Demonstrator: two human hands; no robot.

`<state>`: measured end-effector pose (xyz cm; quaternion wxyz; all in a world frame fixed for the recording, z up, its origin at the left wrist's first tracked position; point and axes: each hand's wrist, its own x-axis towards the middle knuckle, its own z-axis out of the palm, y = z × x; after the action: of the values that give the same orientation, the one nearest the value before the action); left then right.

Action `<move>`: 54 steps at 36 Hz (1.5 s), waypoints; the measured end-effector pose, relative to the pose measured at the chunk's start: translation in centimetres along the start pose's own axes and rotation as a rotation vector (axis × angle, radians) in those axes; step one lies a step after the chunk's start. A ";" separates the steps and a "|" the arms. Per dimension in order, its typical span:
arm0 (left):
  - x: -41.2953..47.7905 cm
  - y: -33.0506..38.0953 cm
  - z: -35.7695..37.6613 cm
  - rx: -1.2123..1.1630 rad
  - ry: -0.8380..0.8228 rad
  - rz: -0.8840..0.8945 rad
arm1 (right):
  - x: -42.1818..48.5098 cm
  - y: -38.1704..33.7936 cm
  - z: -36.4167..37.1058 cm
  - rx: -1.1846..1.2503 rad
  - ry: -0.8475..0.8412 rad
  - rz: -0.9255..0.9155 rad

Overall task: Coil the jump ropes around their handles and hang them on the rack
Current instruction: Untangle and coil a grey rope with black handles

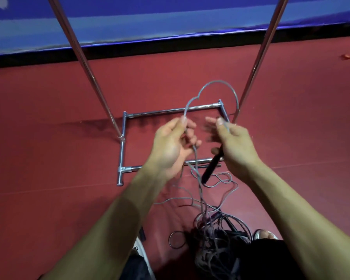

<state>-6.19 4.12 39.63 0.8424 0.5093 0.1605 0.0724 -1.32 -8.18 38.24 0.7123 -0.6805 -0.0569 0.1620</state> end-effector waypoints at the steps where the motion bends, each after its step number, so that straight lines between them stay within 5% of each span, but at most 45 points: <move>1: -0.1 0.9 0.6 -0.067 -0.011 0.011 | -0.6 0.2 0.6 0.034 -0.099 0.004; 4: -0.1 3.3 2.0 -0.119 -0.003 0.067 | -2.4 0.1 1.8 0.128 -0.287 0.017; 13: -1.1 16.6 5.1 -0.145 0.031 0.306 | -6.9 -3.0 1.4 0.080 -0.300 -0.136; 19: -4.2 16.6 4.3 0.588 0.101 0.113 | -9.3 -7.9 2.2 -0.026 -0.114 -0.195; 24: -10.7 10.7 4.4 0.487 -0.062 -0.005 | -10.5 -11.5 2.9 0.103 -0.034 -0.196; 28: -13.7 9.7 4.8 0.418 -0.171 0.090 | -12.2 -13.1 2.6 0.086 -0.103 -0.204; 39: -14.3 13.7 5.5 1.107 -0.165 0.390 | -12.8 -15.1 2.2 -0.149 -0.017 -0.321; 43: -13.9 15.5 6.2 1.038 -0.115 0.454 | -13.7 -16.1 3.0 0.054 -0.062 -0.282; 46: -13.8 16.5 7.1 0.670 -0.055 0.414 | -14.1 -16.8 3.6 0.153 -0.137 -0.242; 54: -13.3 19.6 8.7 0.606 -0.031 0.481 | -14.1 -16.0 4.8 -0.066 -0.115 -0.395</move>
<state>-14.83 2.34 63.23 0.6151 0.7592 0.0377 0.2093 -13.57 -8.27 56.29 0.7031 -0.6688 -0.2351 0.0556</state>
